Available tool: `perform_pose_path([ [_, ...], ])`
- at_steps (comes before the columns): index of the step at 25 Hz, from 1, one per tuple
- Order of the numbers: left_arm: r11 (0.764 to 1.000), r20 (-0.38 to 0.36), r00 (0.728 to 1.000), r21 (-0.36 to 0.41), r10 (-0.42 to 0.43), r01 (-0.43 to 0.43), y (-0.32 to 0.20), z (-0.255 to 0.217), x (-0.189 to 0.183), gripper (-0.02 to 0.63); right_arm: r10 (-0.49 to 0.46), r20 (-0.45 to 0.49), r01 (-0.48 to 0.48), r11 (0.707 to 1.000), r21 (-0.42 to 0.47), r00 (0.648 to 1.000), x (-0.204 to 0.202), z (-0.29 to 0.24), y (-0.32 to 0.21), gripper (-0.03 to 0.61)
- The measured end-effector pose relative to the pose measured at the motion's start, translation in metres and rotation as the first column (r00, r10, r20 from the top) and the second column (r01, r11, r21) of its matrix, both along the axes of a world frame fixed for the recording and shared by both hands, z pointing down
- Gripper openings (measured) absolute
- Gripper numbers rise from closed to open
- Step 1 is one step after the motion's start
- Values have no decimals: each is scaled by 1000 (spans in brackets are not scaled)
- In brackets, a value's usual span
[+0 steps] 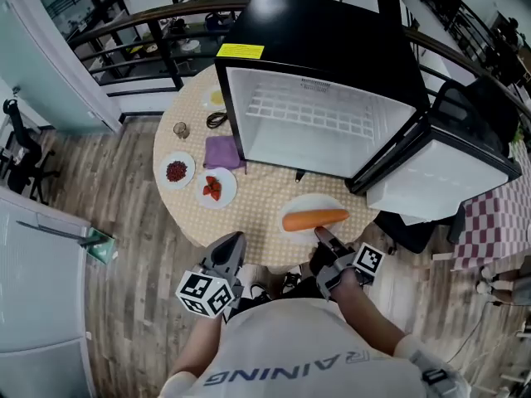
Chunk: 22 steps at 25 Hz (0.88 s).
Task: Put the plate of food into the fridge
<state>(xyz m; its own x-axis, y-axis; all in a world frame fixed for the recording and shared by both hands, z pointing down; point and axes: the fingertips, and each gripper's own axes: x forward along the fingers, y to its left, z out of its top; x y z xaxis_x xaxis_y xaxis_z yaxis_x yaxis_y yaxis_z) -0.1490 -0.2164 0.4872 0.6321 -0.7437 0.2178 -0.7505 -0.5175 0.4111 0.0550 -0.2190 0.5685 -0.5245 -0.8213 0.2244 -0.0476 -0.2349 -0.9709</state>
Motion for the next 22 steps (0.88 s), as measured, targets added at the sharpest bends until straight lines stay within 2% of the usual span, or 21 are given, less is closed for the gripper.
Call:
perform_pose_path([
  [4,999,29,999,40,32,-34,-19,-11,22,8,16,20,-16,1000,-19,1000,15,8,-20,41],
  [9,1000,74,997,15,-2,0,-36,-7,34,8,-20,31,21,1000,-4,999,13,14,-50,41],
  [14,1000,76,997,1,3,-3,-48,-2,31,8,-3,34,3,1000,-11,999,11,15,-67,41],
  [22,1000,71,997,-12,23,-22,-65,-2,15,8,89,-13,-89,995,-52,996,20,24,-102,41],
])
